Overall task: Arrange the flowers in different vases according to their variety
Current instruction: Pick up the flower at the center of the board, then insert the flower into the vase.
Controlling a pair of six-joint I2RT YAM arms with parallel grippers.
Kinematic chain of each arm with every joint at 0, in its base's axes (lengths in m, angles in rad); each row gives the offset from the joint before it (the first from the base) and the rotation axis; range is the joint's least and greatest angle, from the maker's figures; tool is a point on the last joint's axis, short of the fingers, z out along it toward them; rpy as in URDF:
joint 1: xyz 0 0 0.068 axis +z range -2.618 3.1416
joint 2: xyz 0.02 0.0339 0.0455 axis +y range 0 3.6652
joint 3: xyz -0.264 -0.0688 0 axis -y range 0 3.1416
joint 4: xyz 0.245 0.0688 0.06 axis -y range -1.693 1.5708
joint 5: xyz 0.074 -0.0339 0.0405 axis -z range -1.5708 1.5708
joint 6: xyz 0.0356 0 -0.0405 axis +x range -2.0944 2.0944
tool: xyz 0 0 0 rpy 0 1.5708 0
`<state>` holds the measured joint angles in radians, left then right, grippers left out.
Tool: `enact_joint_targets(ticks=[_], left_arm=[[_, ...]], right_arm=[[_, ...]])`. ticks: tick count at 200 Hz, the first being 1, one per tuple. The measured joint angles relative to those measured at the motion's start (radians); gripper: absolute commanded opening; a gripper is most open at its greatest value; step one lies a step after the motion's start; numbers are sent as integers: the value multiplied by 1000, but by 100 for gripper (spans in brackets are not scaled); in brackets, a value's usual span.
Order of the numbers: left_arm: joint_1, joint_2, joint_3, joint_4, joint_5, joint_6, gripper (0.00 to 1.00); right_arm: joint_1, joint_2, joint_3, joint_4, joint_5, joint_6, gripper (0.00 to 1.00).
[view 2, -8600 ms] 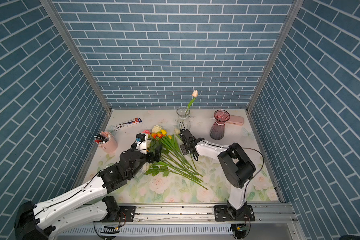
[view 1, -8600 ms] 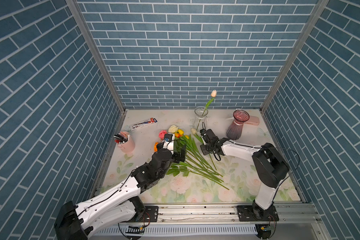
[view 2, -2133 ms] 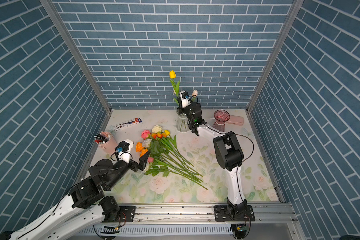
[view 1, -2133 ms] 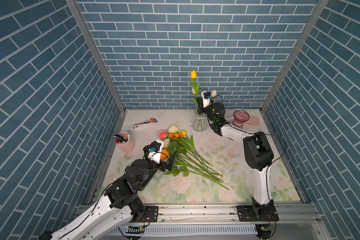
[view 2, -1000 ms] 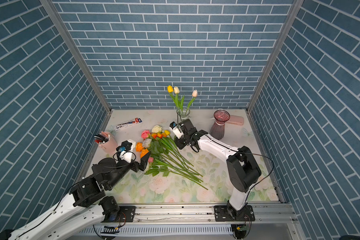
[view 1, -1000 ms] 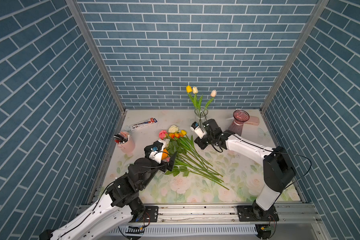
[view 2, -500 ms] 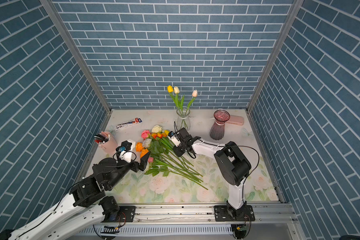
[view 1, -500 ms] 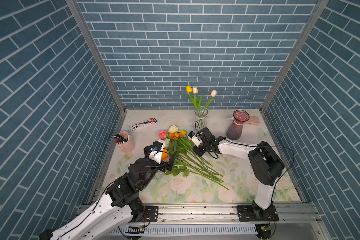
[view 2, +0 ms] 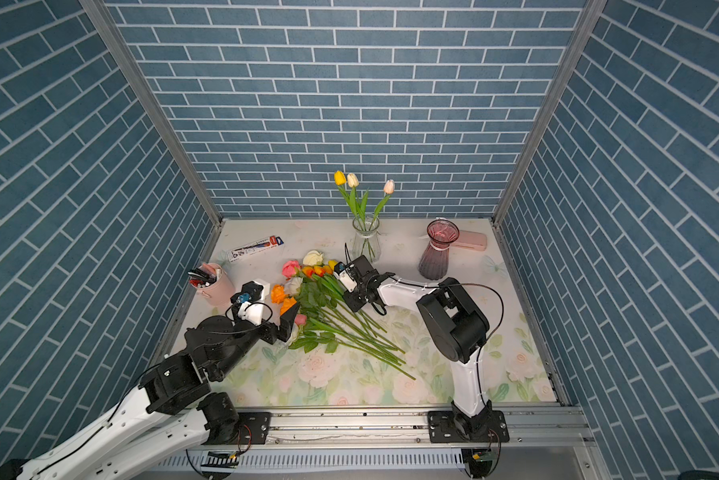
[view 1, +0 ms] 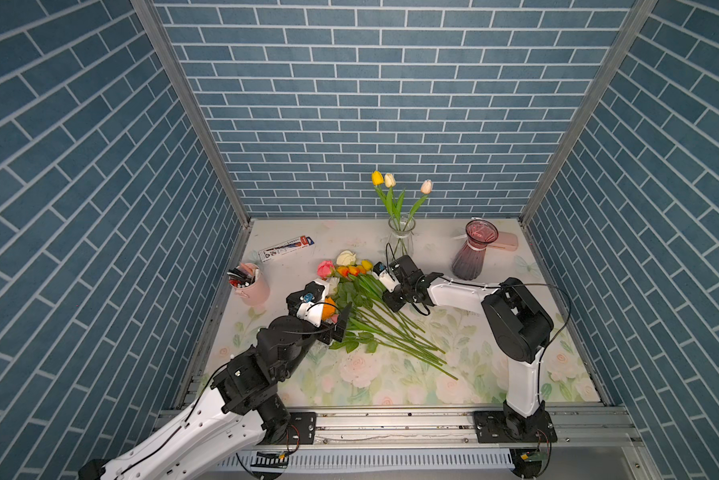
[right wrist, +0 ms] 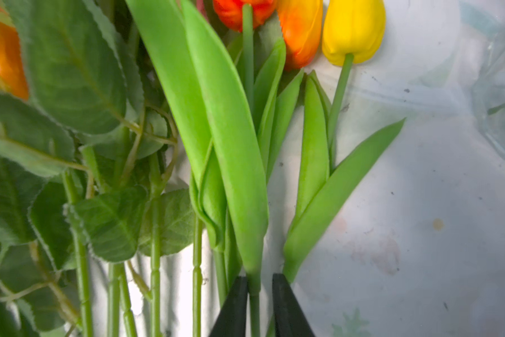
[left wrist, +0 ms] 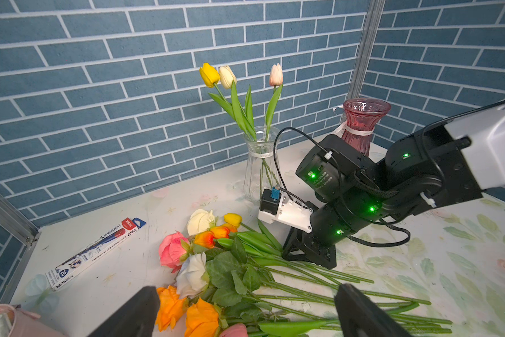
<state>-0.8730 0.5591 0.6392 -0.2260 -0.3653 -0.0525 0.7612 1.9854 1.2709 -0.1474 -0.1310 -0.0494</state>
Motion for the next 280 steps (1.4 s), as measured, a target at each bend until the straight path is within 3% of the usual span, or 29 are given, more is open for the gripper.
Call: enact_joint_targets(ticks=[51,93,154,215,245,280], left_arm=[[0,0,0,0,-1,0,100],[0,0,0,0,-1,0,100],[0,0,0,0,-1,0,100],[0,-10,0,0,0,0,100],[0,-26,-9,14,1,1,100],[0,-27,-38,29,29,12,100]], right_arm=[[5,33,13,-2,0,0,19],[10,33,13,-2,2,-4,0],[13,14,47,-37,62,0,0],[-3,-200,47,-53,195,43,0],[-56,-341,5,96,188,51,0],[-140,-463,-66,488,159,53,0]])
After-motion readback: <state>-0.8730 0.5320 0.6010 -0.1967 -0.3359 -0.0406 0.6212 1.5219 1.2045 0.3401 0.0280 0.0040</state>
